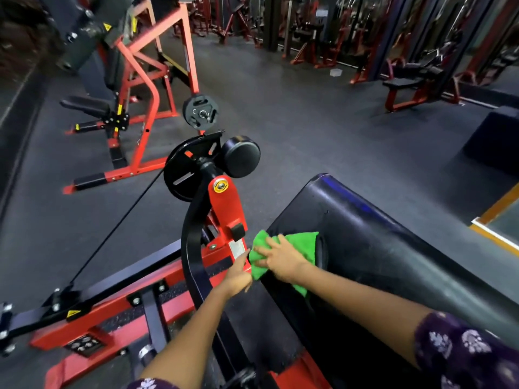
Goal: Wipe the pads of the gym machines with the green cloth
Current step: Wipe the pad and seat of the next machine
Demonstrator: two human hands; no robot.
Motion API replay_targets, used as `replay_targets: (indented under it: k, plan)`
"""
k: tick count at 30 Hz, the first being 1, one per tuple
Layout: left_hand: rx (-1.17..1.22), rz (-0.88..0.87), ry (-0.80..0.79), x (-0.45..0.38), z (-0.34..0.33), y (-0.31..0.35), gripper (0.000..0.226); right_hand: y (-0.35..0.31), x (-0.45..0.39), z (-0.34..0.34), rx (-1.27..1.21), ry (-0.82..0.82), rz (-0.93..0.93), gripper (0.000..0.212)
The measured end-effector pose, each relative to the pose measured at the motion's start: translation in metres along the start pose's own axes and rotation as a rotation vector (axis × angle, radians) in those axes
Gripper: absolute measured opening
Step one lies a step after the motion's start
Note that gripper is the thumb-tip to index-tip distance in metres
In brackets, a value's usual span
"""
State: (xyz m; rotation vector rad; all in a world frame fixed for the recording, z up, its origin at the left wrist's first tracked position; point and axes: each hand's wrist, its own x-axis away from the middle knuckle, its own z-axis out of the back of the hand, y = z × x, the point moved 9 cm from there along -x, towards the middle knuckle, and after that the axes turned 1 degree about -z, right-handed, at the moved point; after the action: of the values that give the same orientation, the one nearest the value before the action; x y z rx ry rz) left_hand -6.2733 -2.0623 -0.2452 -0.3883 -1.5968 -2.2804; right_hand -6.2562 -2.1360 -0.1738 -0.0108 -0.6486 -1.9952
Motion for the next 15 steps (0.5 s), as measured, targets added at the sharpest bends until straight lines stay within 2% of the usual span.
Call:
replay_targets:
  k: [2,4,7,10,13,15]
  plan:
    - [-0.120,-0.016,-0.028,0.000,-0.005,-0.003,0.098,0.031,-0.007,0.014,-0.095,0.045,-0.214,0.048]
    - [-0.277,-0.045,-0.045,0.002,-0.009,-0.003,0.105,0.027,-0.011,0.017,-0.177,0.044,-0.338,0.050]
    - [-0.449,-0.065,-0.100,0.005,-0.019,-0.007,0.126,-0.006,-0.005,0.002,-0.135,0.009,-0.258,0.055]
    - [-0.572,-0.060,-0.092,0.005,-0.021,-0.015,0.138,0.018,0.006,0.006,-0.082,0.039,-0.145,0.054]
    - [-0.541,-0.080,-0.027,0.007,-0.021,-0.011,0.139,0.070,0.006,0.015,-0.102,0.062,-0.377,0.051]
    - [-0.519,-0.084,0.013,0.010,-0.020,-0.007,0.139,0.068,0.002,0.019,-0.158,0.088,-0.489,0.051]
